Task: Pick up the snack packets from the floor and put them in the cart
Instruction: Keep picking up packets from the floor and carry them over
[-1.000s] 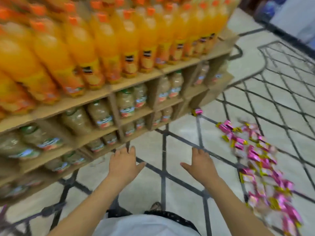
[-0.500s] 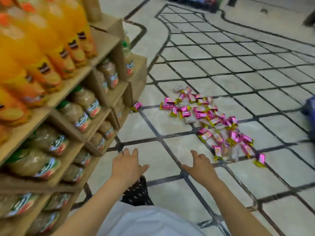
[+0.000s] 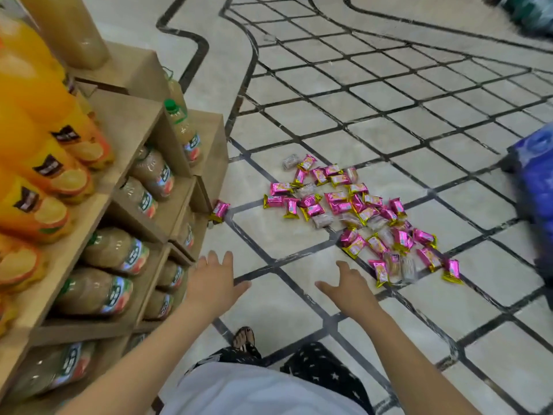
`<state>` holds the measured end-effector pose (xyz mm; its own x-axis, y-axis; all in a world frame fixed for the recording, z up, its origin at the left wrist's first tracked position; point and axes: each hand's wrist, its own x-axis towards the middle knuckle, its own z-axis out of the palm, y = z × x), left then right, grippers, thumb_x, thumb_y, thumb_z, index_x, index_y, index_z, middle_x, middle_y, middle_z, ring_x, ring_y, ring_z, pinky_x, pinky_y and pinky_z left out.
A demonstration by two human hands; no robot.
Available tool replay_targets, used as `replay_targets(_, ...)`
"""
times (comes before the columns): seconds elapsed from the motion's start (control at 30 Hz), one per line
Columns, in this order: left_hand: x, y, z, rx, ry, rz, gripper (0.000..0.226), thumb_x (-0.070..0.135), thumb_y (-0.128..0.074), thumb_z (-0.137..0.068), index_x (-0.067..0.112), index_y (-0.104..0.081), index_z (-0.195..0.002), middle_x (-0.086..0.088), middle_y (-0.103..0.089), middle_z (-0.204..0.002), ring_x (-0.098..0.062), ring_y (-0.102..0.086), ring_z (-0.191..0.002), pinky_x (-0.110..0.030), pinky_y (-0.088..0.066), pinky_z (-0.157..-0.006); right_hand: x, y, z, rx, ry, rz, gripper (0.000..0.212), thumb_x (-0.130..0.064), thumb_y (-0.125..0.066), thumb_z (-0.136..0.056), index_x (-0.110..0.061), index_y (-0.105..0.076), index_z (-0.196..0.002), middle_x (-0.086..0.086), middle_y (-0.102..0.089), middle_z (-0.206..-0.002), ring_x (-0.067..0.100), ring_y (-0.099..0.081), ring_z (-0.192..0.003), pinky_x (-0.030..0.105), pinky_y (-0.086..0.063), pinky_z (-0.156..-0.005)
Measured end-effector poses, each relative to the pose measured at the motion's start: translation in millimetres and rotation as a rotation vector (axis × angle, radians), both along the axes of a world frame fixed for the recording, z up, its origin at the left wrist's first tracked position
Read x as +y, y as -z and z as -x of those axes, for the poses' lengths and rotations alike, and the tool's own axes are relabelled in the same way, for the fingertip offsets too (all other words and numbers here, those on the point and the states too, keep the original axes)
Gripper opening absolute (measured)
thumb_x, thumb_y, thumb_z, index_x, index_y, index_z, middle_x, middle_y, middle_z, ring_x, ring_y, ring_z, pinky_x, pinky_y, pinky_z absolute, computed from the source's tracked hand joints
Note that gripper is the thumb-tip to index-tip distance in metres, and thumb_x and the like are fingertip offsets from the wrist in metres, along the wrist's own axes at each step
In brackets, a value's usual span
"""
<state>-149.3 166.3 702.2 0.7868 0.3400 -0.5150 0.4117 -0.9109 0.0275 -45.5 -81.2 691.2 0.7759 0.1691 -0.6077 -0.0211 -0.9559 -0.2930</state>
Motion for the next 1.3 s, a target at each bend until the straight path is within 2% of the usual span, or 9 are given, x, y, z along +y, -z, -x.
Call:
replay_targets(0.23, 26.4, 20.5, -87.4, 0.067, 0.033, 0.011, 0.081, 0.072, -0.038, -0.089, 0.018, -0.025, -0.148, -0.012, -0.041, -0.142, -0.03, -0.043, -0.129, -0.038, -0.041, -0.1, 1.9, 22.2, -78.1, 0.099, 0.122, -0.013, 0.082, -0.056, -0.059, -0.089, -0.013, -0.025, -0.15, 0.017, -0.045, -0.14, 0.033, -0.049, -0.124, 0.042, -0.047, -0.096)
replay_targets(0.33, 29.8, 34.5, -141.8, 0.088, 0.041, 0.035, 0.081, 0.071, -0.037, -0.09, 0.02, -0.021, -0.15, -0.01, -0.04, -0.144, -0.03, -0.041, -0.132, -0.038, -0.041, -0.1, 2.5, 39.2, -135.5, 0.129, 0.135, -0.026, 0.086, -0.058, -0.059, -0.087, -0.012, -0.024, -0.151, 0.017, -0.044, -0.141, 0.033, -0.052, -0.12, 0.042, -0.049, -0.094)
replay_targets(0.47, 38.7, 51.0, -227.7, 0.101, 0.019, 0.013, 0.086, 0.072, -0.038, -0.089, 0.02, -0.016, -0.154, -0.013, -0.035, -0.152, -0.031, -0.038, -0.137, -0.041, -0.038, -0.106, 9.3, 58.4, -231.5, 0.126, 0.129, -0.059, 0.084, -0.055, -0.059, -0.089, -0.011, -0.024, -0.152, 0.016, -0.043, -0.144, 0.032, -0.049, -0.126, 0.041, -0.049, -0.095)
replay_targets(0.6, 47.7, 59.1, -315.2, 0.074, 0.021, 0.014, 0.086, 0.074, -0.04, -0.087, 0.021, -0.023, -0.152, -0.013, -0.037, -0.151, -0.031, -0.038, -0.138, -0.043, -0.039, -0.108, 16.1, 62.6, -319.4, 0.147, 0.138, -0.093, 0.08, -0.056, -0.062, -0.087, -0.011, -0.032, -0.147, 0.011, -0.056, -0.13, 0.029, -0.056, -0.113, 0.043, -0.052, -0.088)
replay_targets(0.7, 51.8, 66.0, -370.9, 0.037, 0.053, 0.017, 0.085, 0.072, -0.043, -0.087, 0.019, -0.025, -0.151, -0.013, -0.035, -0.153, -0.03, -0.036, -0.139, -0.041, -0.038, -0.109, 25.1, 69.6, -374.0, 0.174, 0.109, -0.065, 0.085, -0.058, -0.061, -0.087, -0.011, -0.027, -0.149, 0.011, -0.057, -0.128, 0.029, -0.057, -0.111, 0.042, -0.052, -0.086)
replay_targets(0.83, 69.9, 91.0, -423.6, 0.028, 0.046, 0.017, 0.083, 0.072, -0.044, -0.086, 0.019, -0.03, -0.148, -0.012, -0.041, -0.146, -0.03, -0.042, -0.133, -0.041, -0.042, -0.104, 48.6, 93.4, -431.2, 0.219, 0.079, -0.032, 0.088, -0.059, -0.06, -0.087, -0.008, -0.025, -0.15, 0.017, -0.047, -0.14, 0.034, -0.051, -0.122, 0.041, -0.049, -0.092)
replay_targets(1.03, 104.3, 192.3, -478.6, 0.123, -0.017, 0.081, 0.084, 0.07, -0.045, -0.087, 0.016, -0.028, -0.15, -0.015, -0.036, -0.151, -0.033, -0.039, -0.136, -0.041, -0.037, -0.106, 94.0, 182.3, -482.8, 0.287, 0.204, -0.084, 0.08, -0.049, -0.064, -0.089, -0.003, -0.032, -0.146, 0.017, -0.045, -0.144, 0.034, -0.045, -0.13, 0.041, -0.044, -0.099)
replay_targets(1.17, 125.9, 302.5, -508.5, 0.138, 0.024, 0.085, 0.081, 0.068, -0.05, -0.086, 0.012, -0.038, -0.144, -0.015, -0.047, -0.141, -0.036, -0.048, -0.126, -0.044, -0.045, -0.096, 121.3, 288.2, -504.0, 0.336, 0.303, -0.081, 0.078, -0.049, -0.062, -0.09, -0.005, -0.031, -0.147, 0.016, -0.043, -0.148, 0.034, -0.044, -0.133, 0.039, -0.041, -0.101)
replay_targets(1.3, 146.2, 426.8, -532.9, 0.152, 0.076, 0.107, 0.084, 0.07, -0.05, -0.084, 0.012, -0.04, -0.144, -0.017, -0.052, -0.135, -0.036, -0.054, -0.12, -0.046, -0.048, -0.093, 145.2, 412.0, -516.0, 0.383, 0.355, -0.065, 0.082, -0.052, -0.061, -0.09, -0.009, -0.028, -0.151, 0.013, -0.04, -0.151, 0.031, -0.041, -0.136, 0.036, -0.039, -0.1)
